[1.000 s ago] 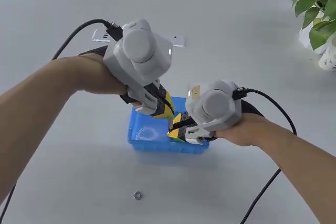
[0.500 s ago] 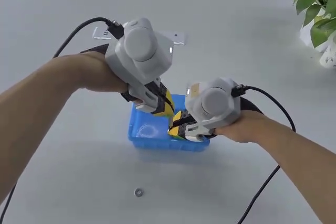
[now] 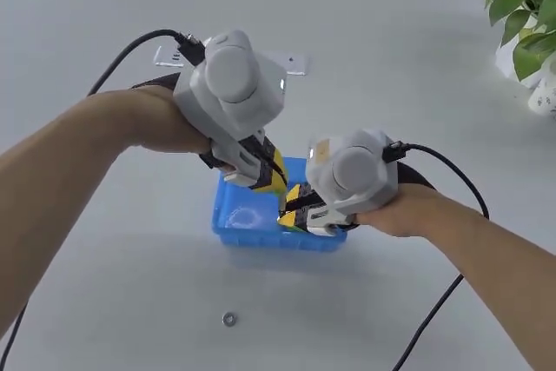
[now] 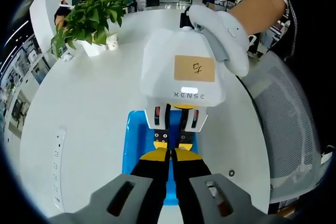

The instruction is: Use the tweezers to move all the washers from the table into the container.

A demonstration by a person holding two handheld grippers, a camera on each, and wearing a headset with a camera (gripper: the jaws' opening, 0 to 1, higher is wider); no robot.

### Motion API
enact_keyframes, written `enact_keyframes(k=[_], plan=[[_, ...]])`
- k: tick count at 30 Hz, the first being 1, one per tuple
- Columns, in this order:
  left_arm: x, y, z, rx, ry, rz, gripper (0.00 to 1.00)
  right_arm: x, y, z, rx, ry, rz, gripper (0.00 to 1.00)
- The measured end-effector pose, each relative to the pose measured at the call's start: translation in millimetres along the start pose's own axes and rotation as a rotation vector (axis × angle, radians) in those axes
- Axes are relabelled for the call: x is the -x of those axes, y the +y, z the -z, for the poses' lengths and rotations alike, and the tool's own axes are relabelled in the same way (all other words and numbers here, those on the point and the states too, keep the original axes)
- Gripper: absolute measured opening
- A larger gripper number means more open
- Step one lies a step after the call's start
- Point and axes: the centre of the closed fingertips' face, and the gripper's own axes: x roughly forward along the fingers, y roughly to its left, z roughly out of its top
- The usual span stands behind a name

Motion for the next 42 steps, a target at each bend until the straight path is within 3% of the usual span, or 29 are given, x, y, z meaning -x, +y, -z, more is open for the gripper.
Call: enact_keyframes(k=[20, 42], plan=[[15.9, -3.6, -9.4, -0.006, -0.016, -0.013, 0.06, 12.8, 1.3, -15.3, -0.011, -0.037, 0.011, 0.11], [53.2, -25.1, -28.0, -0.028, -0.011, -0.035, 0.06, 39.5, 17.2, -48.3, 0.012, -0.086, 0.038, 0.11]])
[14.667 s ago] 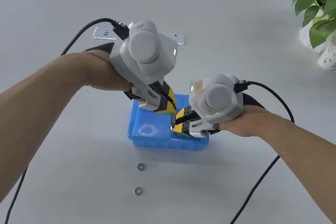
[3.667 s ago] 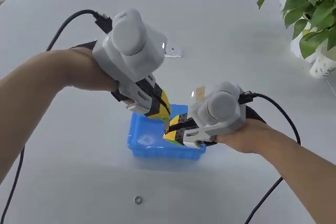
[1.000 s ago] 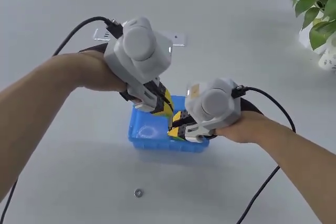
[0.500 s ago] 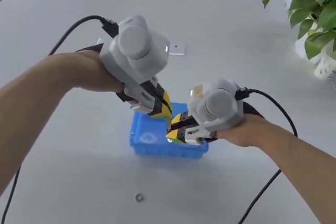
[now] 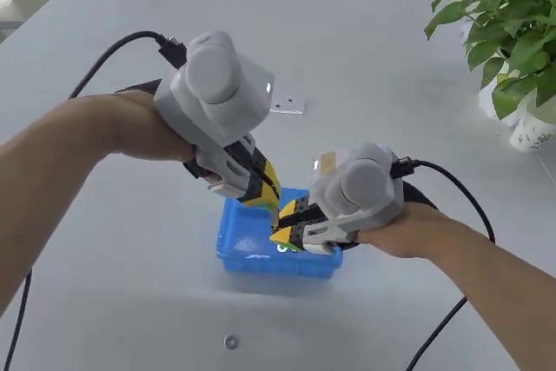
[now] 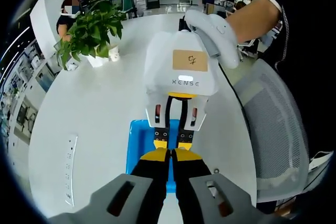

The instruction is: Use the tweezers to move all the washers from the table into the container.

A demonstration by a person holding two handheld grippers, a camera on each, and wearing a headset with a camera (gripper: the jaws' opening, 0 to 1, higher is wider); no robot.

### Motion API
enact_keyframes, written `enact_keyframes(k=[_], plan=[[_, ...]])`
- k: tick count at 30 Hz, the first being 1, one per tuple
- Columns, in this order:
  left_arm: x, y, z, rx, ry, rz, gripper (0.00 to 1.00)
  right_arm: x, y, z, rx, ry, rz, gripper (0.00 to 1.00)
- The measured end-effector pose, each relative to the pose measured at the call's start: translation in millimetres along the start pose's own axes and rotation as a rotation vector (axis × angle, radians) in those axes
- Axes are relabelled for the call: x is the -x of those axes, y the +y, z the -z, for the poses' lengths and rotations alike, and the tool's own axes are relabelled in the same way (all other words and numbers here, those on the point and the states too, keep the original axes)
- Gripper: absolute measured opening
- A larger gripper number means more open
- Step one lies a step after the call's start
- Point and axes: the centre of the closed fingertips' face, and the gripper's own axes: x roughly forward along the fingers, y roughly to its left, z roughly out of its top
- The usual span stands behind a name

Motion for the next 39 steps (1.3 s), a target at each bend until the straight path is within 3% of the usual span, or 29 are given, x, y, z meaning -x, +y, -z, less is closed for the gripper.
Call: enact_keyframes(k=[14, 39], plan=[[9.6, -23.2, 0.9, -0.011, 0.024, 0.000, 0.06, 4.6, 23.3, -8.3, 0.016, -0.007, 0.001, 0.11], [3.5, -67.1, 25.4, 0.021, 0.048, 0.014, 0.06, -19.7, 73.2, -7.1, 0.006, -0.018, -0.047, 0.11]])
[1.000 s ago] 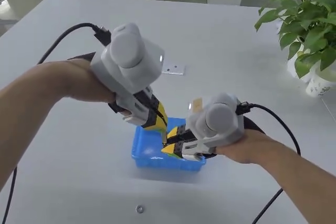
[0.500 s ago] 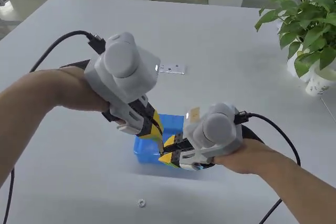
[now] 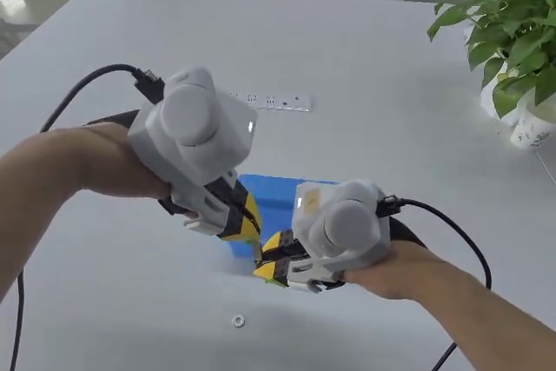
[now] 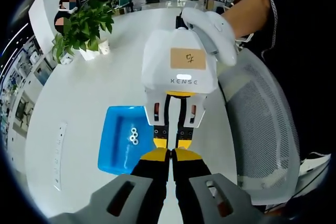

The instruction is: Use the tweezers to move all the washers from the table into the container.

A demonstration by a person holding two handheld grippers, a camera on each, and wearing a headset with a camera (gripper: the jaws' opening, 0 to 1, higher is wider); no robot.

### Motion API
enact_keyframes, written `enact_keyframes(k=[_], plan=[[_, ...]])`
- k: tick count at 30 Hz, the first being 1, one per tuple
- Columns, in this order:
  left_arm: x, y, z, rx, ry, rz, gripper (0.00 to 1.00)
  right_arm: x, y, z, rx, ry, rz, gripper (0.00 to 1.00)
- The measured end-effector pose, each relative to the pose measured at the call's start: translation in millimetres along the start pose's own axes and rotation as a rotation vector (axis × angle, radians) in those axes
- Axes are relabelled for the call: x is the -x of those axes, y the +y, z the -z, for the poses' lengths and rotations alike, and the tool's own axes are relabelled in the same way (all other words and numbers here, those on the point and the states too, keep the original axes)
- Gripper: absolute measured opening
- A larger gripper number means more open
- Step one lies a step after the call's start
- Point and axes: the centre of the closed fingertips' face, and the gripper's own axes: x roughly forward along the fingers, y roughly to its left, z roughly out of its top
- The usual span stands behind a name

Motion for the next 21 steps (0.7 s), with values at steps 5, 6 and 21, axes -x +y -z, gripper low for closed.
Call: enact_keyframes(k=[5, 6, 21], plan=[[-3.1, -9.1, 5.4, 0.008, -0.001, 0.003, 0.06, -4.9, 7.9, 2.3, -0.007, -0.006, -0.009, 0.11], [-3.4, -10.0, 6.1, 0.010, -0.002, 0.002, 0.06, -6.2, 9.8, 2.6, -0.003, -0.007, -0.009, 0.11], [-10.6, -27.1, 23.5, 0.045, 0.005, 0.013, 0.06, -23.1, 28.0, 6.7, -0.009, -0.018, -0.040, 0.11]])
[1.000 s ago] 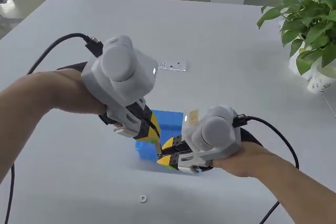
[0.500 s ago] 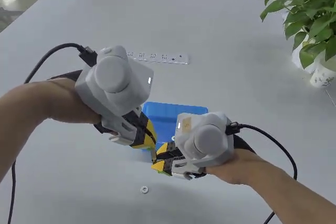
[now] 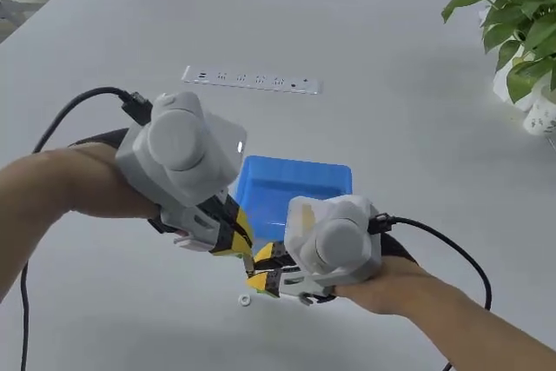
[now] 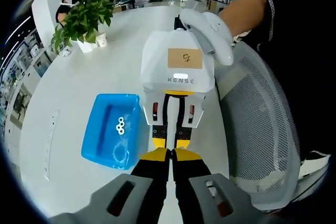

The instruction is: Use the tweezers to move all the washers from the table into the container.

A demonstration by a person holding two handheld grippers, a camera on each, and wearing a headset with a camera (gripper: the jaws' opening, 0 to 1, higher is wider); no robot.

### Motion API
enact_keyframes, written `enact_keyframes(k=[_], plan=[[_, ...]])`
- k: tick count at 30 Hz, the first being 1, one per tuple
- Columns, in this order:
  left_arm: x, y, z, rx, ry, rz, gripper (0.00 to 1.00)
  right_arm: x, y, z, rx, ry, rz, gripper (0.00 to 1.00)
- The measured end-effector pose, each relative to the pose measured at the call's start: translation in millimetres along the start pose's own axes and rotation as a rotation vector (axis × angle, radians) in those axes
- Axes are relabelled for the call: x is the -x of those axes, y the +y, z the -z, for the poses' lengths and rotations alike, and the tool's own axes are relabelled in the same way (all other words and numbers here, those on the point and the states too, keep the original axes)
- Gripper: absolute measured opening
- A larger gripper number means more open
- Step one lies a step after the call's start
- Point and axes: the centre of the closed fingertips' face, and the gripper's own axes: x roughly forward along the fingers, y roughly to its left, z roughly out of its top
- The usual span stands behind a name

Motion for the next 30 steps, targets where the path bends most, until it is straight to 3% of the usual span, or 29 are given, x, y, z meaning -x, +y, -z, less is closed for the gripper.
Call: enact_keyframes(k=[17, 30], plan=[[-8.0, -11.1, 13.2, 0.030, 0.016, 0.018, 0.06, -14.1, 11.7, 7.0, -0.017, -0.001, -0.030, 0.11], [-15.8, -11.4, 19.4, 0.035, 0.032, 0.038, 0.06, -20.3, 16.1, 13.4, -0.026, 0.004, -0.044, 0.11]])
